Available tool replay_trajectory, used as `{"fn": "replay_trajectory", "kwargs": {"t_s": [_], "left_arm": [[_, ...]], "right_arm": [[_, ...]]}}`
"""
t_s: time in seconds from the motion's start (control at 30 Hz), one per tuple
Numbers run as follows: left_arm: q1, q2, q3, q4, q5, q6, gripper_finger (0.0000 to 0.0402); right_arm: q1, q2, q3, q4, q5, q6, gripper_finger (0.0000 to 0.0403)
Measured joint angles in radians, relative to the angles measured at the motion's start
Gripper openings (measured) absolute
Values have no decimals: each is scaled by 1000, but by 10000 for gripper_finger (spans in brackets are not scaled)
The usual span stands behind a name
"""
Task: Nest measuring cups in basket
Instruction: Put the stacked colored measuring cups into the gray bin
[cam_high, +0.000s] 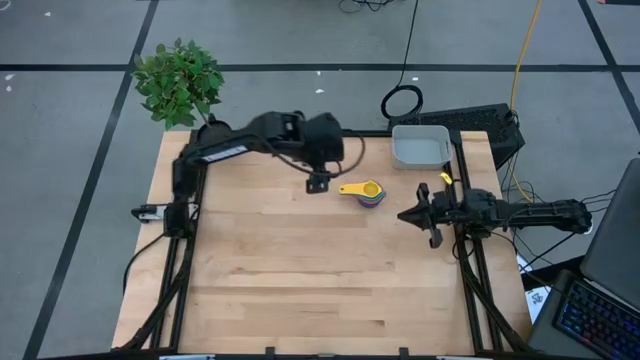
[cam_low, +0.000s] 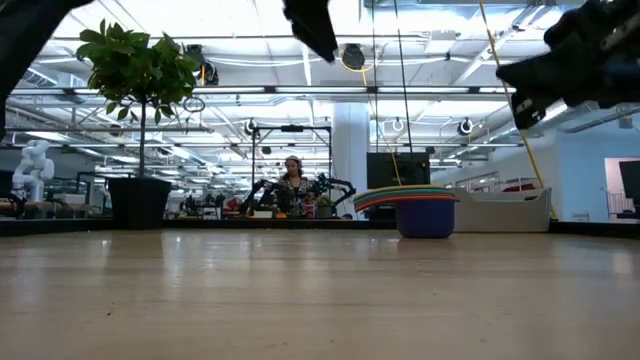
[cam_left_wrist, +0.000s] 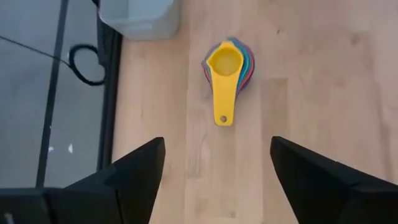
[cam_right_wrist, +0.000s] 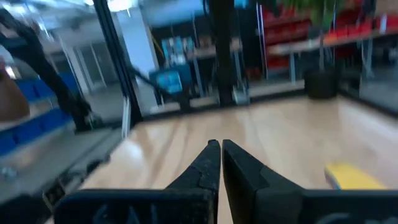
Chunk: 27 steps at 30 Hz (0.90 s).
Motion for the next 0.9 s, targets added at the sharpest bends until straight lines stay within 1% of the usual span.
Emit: {"fn": "replay_trajectory", "kwargs": {"t_s": [0.13, 0.23, 0.3, 0.33, 0.43, 0.53, 0.63, 0.7, 0.8, 0.9], "left_arm": [[-16, -80, 0, -51, 3, -27, 279], [-41, -141, -9, -89, 3, -71, 271], [-68, -194, -56, -74, -5, -94, 267], [-85, -222, -102, -66, -13, -105, 265], [-134, -327, -299, 43, -29, -150, 262], [-180, -452, -579, 190, -43, -222, 265], [-220, -583, -861, 330, -97, -306, 265], [-240, -673, -1028, 410, -135, -367, 263], [-256, -811, -1233, 515, -160, -466, 258], [-273, -936, -1399, 625, -163, -531, 254]], "right_arm": [[0, 15, 2, 106, 6, -11, 13], [0, 39, 15, 108, 35, -18, 13], [0, 64, 35, 120, 47, -29, 13], [0, 82, 44, 138, 48, -38, 13], [0, 148, 98, 208, 46, -80, 13], [0, 229, 180, 231, 28, -126, 13], [0, 327, 254, 224, 24, -152, 13], [0, 405, 297, 220, 25, -158, 13], [-13, 540, 377, 156, 48, -161, 13], [-31, 704, 514, -20, 92, -183, 13]]}}
